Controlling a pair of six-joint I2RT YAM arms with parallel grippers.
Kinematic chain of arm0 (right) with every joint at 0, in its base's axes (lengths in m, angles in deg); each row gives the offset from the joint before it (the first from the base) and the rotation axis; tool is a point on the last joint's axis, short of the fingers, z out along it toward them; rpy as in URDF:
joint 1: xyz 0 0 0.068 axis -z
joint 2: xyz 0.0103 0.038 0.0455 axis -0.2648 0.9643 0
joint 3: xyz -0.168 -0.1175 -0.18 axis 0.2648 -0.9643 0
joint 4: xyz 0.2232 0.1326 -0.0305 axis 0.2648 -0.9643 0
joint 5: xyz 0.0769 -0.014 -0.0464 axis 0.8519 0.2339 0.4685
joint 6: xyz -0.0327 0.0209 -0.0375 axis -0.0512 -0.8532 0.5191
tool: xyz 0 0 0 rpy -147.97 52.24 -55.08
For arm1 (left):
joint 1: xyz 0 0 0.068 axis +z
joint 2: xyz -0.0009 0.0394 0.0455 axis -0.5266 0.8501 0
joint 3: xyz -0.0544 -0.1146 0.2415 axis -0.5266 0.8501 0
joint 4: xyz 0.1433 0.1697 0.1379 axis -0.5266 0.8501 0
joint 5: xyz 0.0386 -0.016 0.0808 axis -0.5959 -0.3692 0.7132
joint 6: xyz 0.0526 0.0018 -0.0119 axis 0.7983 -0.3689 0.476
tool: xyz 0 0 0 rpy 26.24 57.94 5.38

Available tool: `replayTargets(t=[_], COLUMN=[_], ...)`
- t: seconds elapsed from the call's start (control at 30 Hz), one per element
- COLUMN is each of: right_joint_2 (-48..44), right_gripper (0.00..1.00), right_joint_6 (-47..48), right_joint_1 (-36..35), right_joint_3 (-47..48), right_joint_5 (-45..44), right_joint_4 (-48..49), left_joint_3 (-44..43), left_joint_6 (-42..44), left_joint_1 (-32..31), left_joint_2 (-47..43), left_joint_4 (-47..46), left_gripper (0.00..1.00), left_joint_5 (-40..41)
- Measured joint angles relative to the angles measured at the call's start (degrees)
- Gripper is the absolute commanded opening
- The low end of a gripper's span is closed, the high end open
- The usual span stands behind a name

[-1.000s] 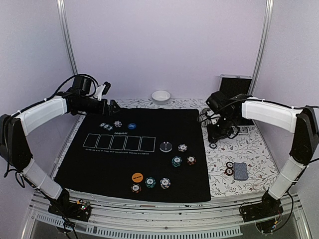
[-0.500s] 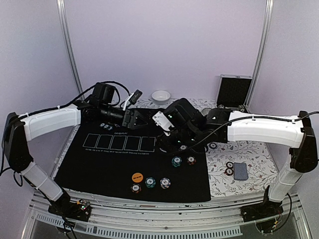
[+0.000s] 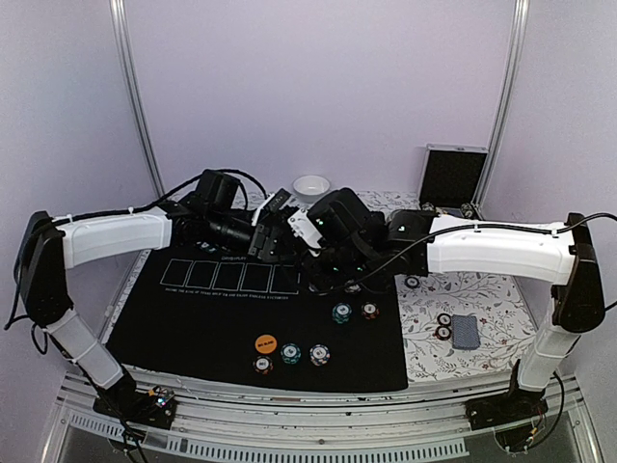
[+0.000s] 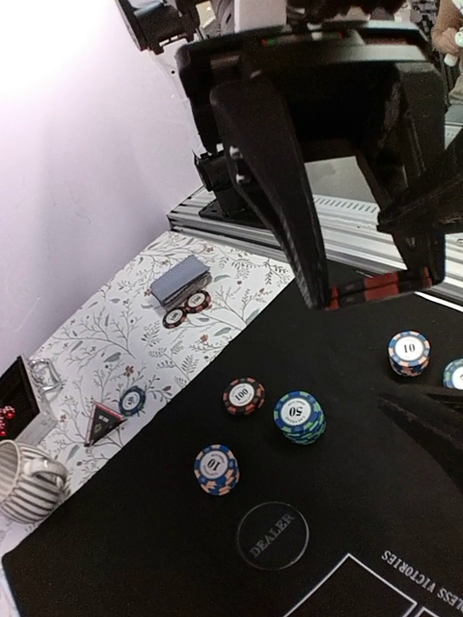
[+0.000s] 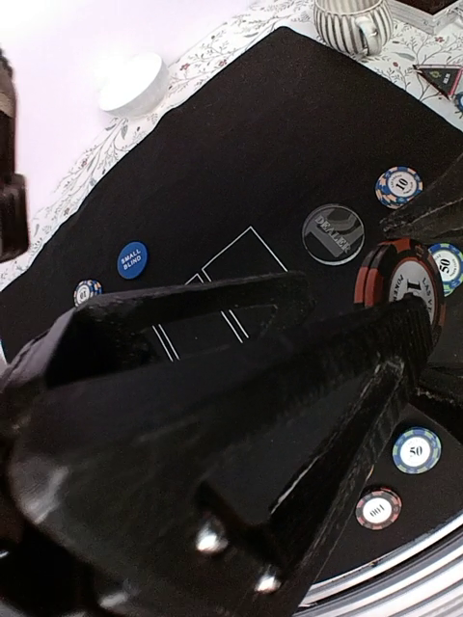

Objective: Distribute texas hold em gaming equipment
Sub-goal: Pass from the right arm to the left

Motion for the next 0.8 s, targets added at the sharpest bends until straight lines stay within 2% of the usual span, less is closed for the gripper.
replayTargets(t=[0.27, 0.37, 0.53, 0.67, 0.73, 0.8], right_joint_2=[0.1, 0.5, 1.9, 2.1, 2.1, 2.1], right_gripper=[0.25, 0.25, 0.25, 0.26, 0.38, 0.56], right_joint_6=[0.0, 0.0, 0.0, 0.0, 0.0, 0.0], right_joint_1=[-0.2, -0.2, -0.3, -0.5, -0.7, -0.7], right_joint_3=[0.0, 0.0, 0.3, 0.3, 0.3, 0.3], right_joint_5=[-0.7, -1.5, -2.3, -3.7, -4.4, -5.0], right_joint_4=[-0.1, -0.3, -0.5, -1.0, -1.1, -1.2], left_joint_3=[0.0, 0.0, -0.1, -0.2, -0.2, -0.2], left_joint_6=[-0.2, -0.1, 0.0, -0.9, -0.9, -0.8], left_joint_1=[-0.7, -0.9, -1.5, -1.8, -1.8, -1.8], left_joint_2=[2.3, 2.6, 3.5, 3.8, 3.8, 3.8], left_joint_4=[-0.1, -0.2, -0.2, -0.4, -0.4, -0.7], left_gripper=[0.49, 0.35, 0.0, 0.0, 0.0, 0.0], left_joint_5=[0.2, 0.1, -0.5, -0.7, -0.7, -0.4])
